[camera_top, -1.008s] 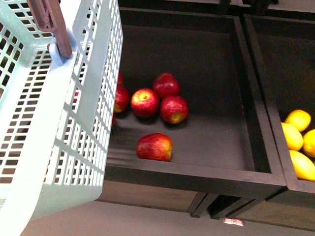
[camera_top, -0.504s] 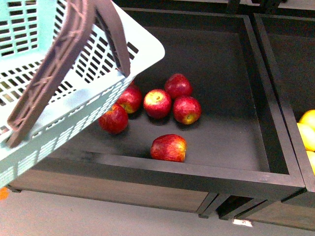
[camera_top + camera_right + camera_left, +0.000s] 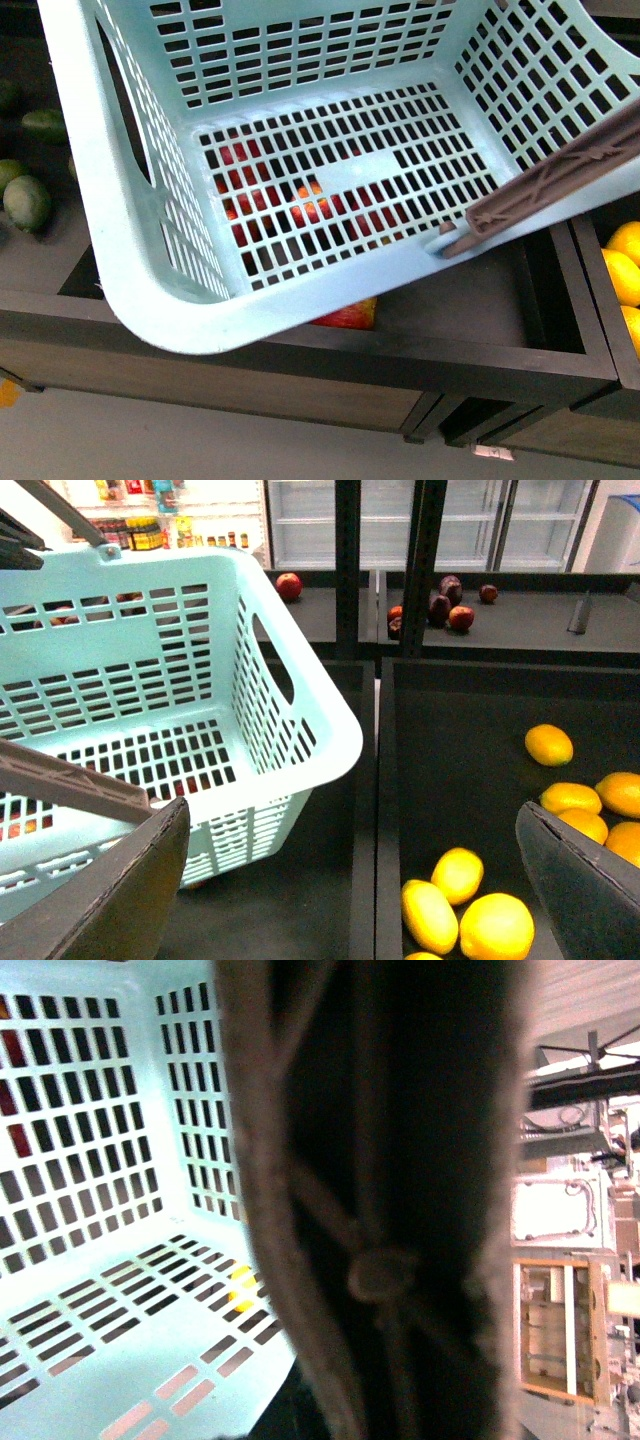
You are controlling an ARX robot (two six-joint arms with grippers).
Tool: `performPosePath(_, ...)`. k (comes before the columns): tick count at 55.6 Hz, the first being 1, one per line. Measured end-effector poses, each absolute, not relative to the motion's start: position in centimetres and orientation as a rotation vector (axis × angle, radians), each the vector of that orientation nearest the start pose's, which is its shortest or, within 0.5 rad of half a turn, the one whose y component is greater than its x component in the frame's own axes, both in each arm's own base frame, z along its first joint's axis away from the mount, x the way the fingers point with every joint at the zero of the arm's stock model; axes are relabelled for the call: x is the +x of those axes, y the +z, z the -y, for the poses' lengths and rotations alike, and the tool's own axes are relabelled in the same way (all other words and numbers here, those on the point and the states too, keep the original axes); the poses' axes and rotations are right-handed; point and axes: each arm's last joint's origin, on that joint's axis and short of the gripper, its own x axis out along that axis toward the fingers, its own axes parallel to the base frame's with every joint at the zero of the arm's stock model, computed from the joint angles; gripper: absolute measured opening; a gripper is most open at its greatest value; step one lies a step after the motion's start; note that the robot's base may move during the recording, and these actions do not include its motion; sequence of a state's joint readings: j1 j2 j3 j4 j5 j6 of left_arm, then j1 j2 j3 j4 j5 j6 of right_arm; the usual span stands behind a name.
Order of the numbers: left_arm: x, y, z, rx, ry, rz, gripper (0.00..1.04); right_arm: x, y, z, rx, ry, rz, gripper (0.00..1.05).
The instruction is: Pick lemon and mango into basket
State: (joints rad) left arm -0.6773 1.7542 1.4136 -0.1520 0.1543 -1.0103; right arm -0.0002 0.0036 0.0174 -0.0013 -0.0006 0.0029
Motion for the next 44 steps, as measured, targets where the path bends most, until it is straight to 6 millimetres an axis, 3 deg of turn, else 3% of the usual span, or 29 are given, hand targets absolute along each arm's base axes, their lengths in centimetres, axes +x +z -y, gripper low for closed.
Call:
performPosePath(18, 30.8, 28.9, 25.6, -0.780, -0.471, -0.840, 0.05, 9.7, 16.9, 0.0, 0.003, 0.000, 0.012, 0.96)
performPosePath(24, 30.8, 28.8, 25.6, -0.780, -0.470, -0.842, 0.05, 9.9, 16.9, 0.5, 0.146, -0.163, -0.316, 0.96)
performPosePath(29, 30.8, 28.8, 25.6, -0.777, -0.472, -0.840, 0.05, 10.5, 16.8, 1.5, 0.273, -0.259, -0.484, 0.96)
performPosePath(39, 30.7, 28.8, 25.6, -0.779, -0.479, -0.846, 0.05, 12.1, 17.6, 4.5, 0.383, -0.354, -0.451, 0.96)
performPosePath(44, 30.7, 28.9, 25.6, -0.777, -0.476, -0.842, 0.05, 13.6, 17.8, 7.3, 0.376, -0.472, -0.445, 0.96)
